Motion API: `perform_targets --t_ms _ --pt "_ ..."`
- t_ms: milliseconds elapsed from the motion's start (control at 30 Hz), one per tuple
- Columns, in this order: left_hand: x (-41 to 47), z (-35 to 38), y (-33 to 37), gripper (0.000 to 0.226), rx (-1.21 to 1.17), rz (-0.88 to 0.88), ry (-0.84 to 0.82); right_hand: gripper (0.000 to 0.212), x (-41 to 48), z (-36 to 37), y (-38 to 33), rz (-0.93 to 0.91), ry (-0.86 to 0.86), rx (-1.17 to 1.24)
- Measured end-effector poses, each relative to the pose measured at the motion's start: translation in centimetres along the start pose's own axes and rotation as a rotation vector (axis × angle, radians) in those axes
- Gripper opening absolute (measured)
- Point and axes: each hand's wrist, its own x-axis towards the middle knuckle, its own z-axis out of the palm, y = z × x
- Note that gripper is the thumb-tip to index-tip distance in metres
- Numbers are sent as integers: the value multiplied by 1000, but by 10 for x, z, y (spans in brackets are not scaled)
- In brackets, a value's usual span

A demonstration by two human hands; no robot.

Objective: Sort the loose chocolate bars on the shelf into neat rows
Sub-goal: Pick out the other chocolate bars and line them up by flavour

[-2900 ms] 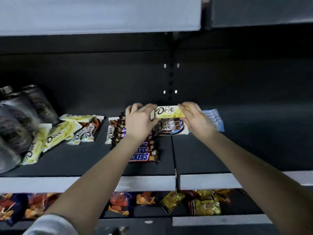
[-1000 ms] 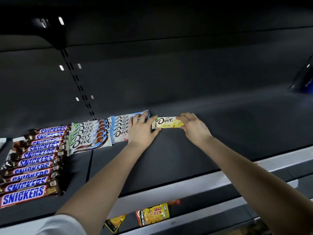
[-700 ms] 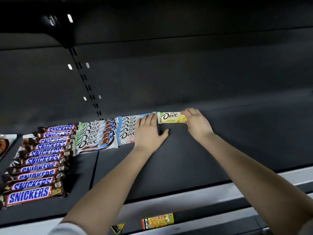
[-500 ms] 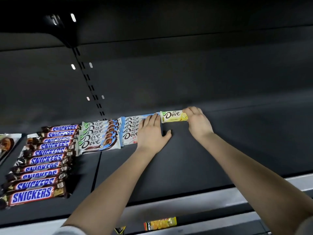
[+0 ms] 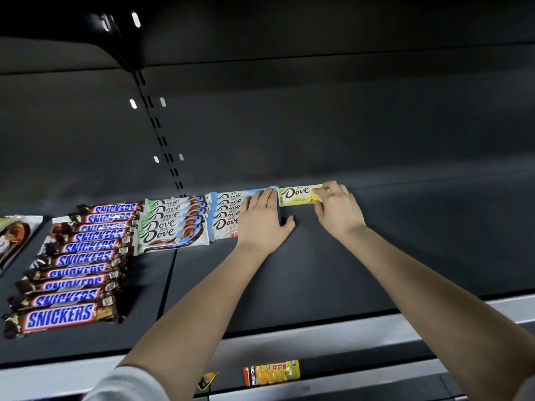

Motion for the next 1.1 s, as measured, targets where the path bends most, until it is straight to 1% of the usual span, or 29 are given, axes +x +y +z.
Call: perform_targets --t_ms 100,200,400,600,733,767,867,1033,1100 --pt "-1 -3 0 71 -26 -5 2 39 -5 -1 -11 32 -54 -9" --pt "-2 -7 0 73 -86 0 -7 42 -9 -3 -27 18 -63 7" --pt "-14 -18 -17 70 -107 112 -8 43 -10 -8 -55 -8 -96 49" --pt "-20 -38 -34 62 -113 126 7 43 -5 -16 -48 103 -138 28" --pt "-20 -37 -21 59 -124 163 19 47 -19 -7 -42 97 -295 7" --pt "-20 -35 -16 58 -130 169 23 48 -24 -6 -39 89 -308 6" --pt "-23 -27 0 56 -144 190 3 43 -36 -12 -32 64 -260 -4" --pt "-28 -13 21 56 -103 202 -47 26 -59 -25 -21 -23 -42 -5" --pt "-27 -10 22 56 -88 205 -81 23 -66 -24 -15 -28 -21 18"
